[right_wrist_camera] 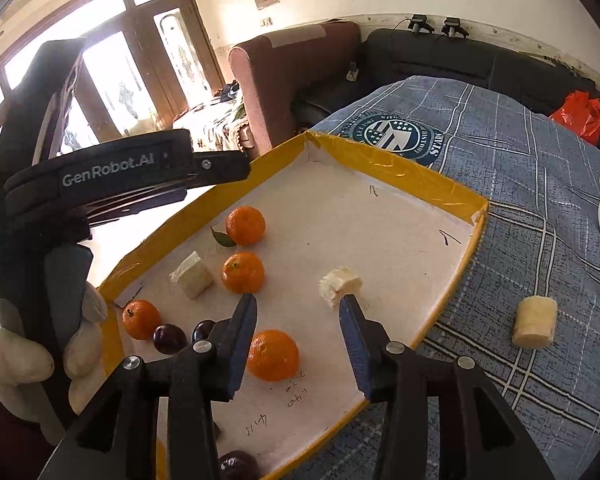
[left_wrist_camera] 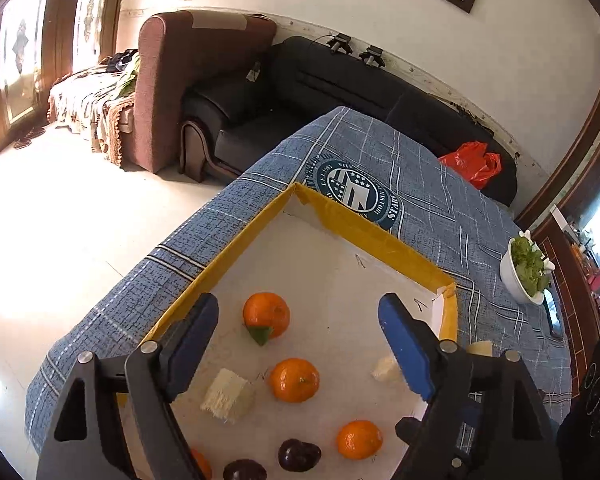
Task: Organize fruits
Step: 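Carry the orange and white chunk into the yellow tray and open both grippers, then move both open grippers over the last plum and white chunk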
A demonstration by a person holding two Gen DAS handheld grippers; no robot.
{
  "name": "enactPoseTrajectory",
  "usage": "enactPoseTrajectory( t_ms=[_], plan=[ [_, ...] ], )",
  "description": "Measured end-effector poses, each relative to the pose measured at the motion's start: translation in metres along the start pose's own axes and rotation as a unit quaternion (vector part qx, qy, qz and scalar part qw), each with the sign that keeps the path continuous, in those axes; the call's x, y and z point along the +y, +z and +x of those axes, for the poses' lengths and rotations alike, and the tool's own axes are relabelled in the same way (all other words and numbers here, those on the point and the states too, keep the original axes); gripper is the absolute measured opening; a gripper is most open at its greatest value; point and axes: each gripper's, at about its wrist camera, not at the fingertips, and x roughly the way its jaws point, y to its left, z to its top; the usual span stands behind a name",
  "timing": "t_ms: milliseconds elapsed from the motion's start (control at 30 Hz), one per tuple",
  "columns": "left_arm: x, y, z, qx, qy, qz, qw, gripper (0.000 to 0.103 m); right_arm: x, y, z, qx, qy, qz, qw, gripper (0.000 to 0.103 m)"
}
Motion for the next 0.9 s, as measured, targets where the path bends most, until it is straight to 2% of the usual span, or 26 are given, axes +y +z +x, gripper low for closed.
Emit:
enactPoseTrajectory(
  t_ms=[167,433,533,667,767,900],
  plan=[
    [-0.003,-0.015,-0.03,-0.022,-0.006,-0.023,0.9995,0.085,-0.016,-0.01,-0.023,-0.014,-0.011,0.023,1.0,0.051],
    [-0.038,-0.058,-0.038,-0.014,-0.017,-0.027,0.9994,0.085,-0.048,-0.037,-0.055,-0.029,-0.038,0.063,0.997,0.054],
    [-0.062,-0.075,-0.035,-0.009,-0.002,0.0,1.0,0.085,-0.066,-0.053,-0.07,-0.032,-0.049,0.087,0.994,0.055],
    [-0.093,-0.096,-0.046,-0.045,0.046,0.042,0.997,0.085,-0.099,-0.073,-0.093,-0.042,-0.065,0.126,0.989,0.055],
    [-0.112,-0.106,-0.051,-0.055,0.04,0.063,0.9956,0.085,-0.13,-0.088,-0.112,-0.048,-0.083,0.161,0.982,0.055],
    [-0.124,-0.114,-0.053,-0.049,0.014,0.069,0.9963,0.085,-0.167,-0.104,-0.138,-0.06,-0.108,0.194,0.973,0.055]
  ],
)
